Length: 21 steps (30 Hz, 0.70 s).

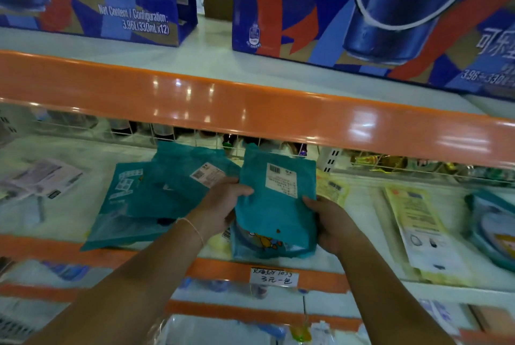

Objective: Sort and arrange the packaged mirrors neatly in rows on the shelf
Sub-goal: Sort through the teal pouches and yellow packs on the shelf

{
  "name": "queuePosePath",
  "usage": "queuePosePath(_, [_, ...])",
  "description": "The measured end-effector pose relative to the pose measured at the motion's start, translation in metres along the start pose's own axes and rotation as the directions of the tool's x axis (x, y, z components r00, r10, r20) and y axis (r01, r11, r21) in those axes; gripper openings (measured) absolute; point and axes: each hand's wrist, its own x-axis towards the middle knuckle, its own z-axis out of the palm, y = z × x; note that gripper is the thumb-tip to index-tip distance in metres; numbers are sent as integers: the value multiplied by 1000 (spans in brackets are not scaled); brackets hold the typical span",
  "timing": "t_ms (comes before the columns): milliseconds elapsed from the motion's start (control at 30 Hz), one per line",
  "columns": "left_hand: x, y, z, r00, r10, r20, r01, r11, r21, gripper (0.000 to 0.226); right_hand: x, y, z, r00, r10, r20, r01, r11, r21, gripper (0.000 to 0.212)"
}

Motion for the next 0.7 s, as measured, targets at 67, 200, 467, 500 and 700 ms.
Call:
queuePosePath(67, [-2,-7,5,999,-4,46,-1,994,112,22,-3,3,-10,998,-34,-47,34,999,-2,28])
queuePosePath(200, [5,-13,23,1000,7,18,-18,753,657,27,-14,-4,-42,989,-87,-120,90,996,19,24])
queuePosePath(467, [39,-27,144,982,162,95,-156,422,893,39,-40,-43,-161,929,-188,-318,205,979,20,26])
queuePosePath(500, [42,-31,167,978,162,133,-187,392,901,35,-44,-50,-180,918,-195,-346,213,977,16,26])
queuePosePath(700, [56,-63,292,932,212,294,-335,199,921,29,-65,-88,-293,830,-253,-497,281,959,-19,21])
